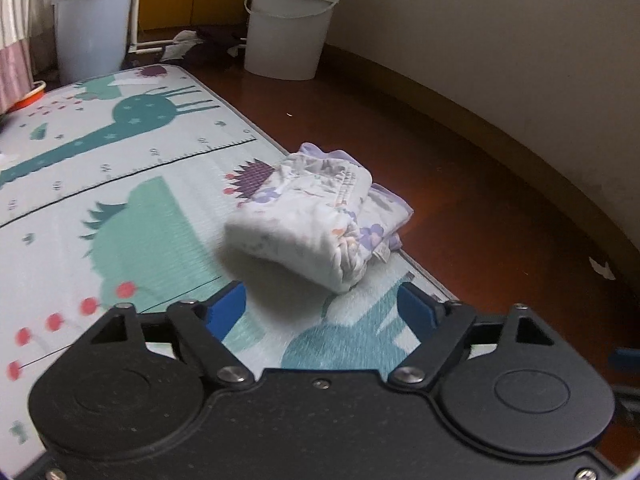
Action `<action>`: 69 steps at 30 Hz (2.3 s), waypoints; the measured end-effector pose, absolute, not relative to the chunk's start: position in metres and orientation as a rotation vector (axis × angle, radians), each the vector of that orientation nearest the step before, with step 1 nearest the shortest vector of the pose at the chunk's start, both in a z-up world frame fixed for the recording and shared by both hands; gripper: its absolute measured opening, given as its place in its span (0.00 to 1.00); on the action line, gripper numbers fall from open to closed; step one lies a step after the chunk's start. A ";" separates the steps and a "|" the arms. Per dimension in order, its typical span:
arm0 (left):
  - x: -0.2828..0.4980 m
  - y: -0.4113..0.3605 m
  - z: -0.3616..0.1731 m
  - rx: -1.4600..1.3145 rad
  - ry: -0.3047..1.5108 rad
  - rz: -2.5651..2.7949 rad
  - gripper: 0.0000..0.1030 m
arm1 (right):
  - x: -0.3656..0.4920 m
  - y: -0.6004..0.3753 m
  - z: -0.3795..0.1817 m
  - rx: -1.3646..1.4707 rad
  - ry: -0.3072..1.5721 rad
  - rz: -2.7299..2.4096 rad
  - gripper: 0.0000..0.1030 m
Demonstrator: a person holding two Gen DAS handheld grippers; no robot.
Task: Fold clothes
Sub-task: 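Move the left tool toward the folded white floral garment, then grasp the garment's lavender cuff with the left gripper and lift it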
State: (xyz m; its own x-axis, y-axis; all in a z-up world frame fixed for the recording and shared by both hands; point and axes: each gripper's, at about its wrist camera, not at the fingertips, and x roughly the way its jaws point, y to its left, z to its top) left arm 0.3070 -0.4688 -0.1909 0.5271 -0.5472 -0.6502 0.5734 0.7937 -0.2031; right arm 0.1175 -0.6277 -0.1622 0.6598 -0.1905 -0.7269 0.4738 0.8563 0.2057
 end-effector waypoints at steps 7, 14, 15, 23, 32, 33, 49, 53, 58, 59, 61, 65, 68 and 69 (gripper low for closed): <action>0.341 -0.502 -0.221 0.020 0.792 -0.647 0.69 | 0.133 -0.649 -0.182 0.478 0.733 -0.403 0.93; 0.376 -0.527 -0.243 -0.017 0.829 -0.617 0.68 | 0.132 -0.658 -0.198 0.550 0.732 -0.407 0.93; 0.381 -0.530 -0.246 -0.023 0.834 -0.613 0.68 | 0.130 -0.660 -0.199 0.552 0.735 -0.408 0.93; 0.411 -0.560 -0.271 0.090 0.987 -0.566 0.27 | 0.117 -0.664 -0.208 0.560 0.782 -0.398 0.93; 0.366 -0.490 -0.239 0.122 0.946 -0.681 0.11 | 0.114 -0.646 -0.218 0.499 0.827 -0.345 0.92; 0.356 -0.475 -0.235 0.128 0.949 -0.682 0.11 | 0.114 -0.640 -0.217 0.485 0.838 -0.328 0.92; 0.179 -0.125 -0.213 0.448 1.200 -0.531 0.12 | 0.148 -0.482 -0.232 0.345 1.106 -0.011 0.79; 0.167 -0.081 -0.185 0.489 1.226 -0.521 0.21 | 0.165 -0.432 -0.195 0.206 1.125 0.130 0.78; 0.162 -0.033 -0.152 0.512 1.216 -0.502 0.54 | 0.183 -0.371 -0.138 -0.084 1.133 0.277 0.78; 0.169 -0.030 -0.150 0.499 1.195 -0.500 0.54 | 0.187 -0.360 -0.128 -0.139 1.143 0.304 0.78; 0.179 -0.031 -0.147 0.457 1.166 -0.517 0.54 | 0.194 -0.342 -0.110 -0.221 1.161 0.324 0.79; 0.201 -0.046 -0.171 0.422 1.116 -0.604 0.55 | 0.208 -0.319 -0.096 -0.228 1.192 0.321 0.80; 0.216 -0.072 -0.201 0.438 1.099 -0.678 0.55 | 0.204 -0.312 -0.118 -0.149 1.228 0.306 0.81; 0.221 -0.078 -0.209 0.427 1.099 -0.699 0.55 | 0.203 -0.310 -0.131 -0.127 1.250 0.305 0.81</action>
